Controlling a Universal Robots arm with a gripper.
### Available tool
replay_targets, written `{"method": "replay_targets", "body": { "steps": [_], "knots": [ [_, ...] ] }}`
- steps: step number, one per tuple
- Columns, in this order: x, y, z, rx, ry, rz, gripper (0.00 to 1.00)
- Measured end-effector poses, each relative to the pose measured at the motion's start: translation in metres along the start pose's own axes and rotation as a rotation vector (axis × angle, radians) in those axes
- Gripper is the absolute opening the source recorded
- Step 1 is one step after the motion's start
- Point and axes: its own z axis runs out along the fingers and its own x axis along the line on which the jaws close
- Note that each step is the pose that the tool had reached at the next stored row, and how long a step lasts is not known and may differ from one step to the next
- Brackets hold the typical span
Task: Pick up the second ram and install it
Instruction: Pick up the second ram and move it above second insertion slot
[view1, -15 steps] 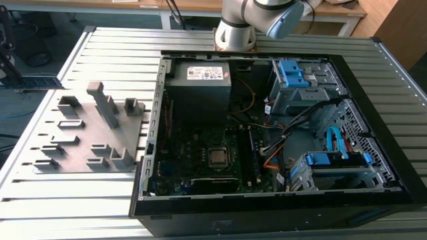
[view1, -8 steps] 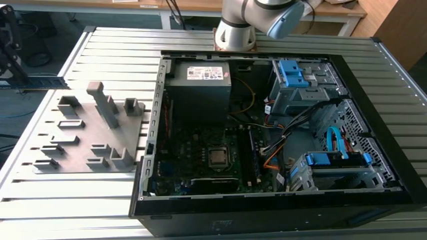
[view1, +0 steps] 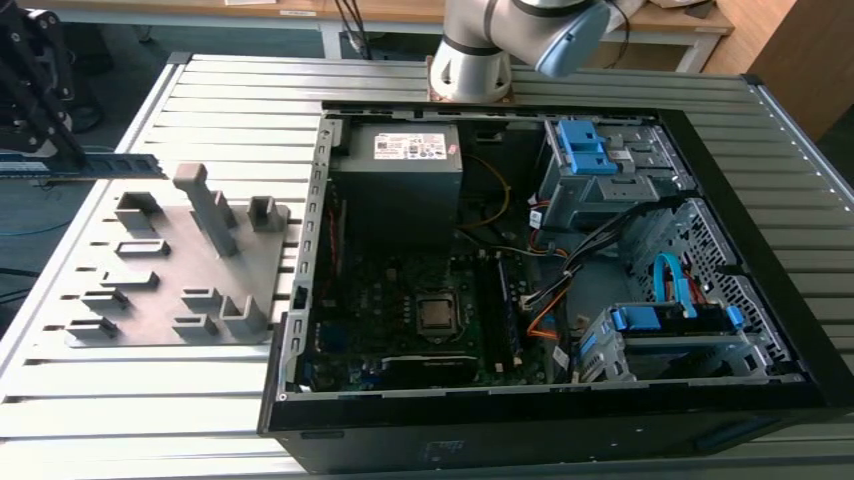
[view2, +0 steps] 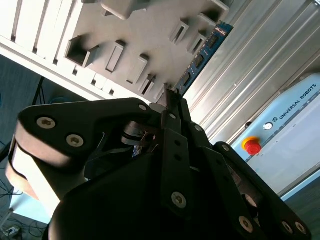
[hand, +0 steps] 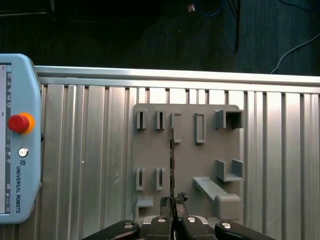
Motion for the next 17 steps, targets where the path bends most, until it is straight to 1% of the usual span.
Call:
{"method": "replay_targets", "body": {
  "steps": [17],
  "knots": [
    [0.0003,-0.0355,-0.0013,-0.0025,-0.0001,0.0,0.14]
  ]
}}
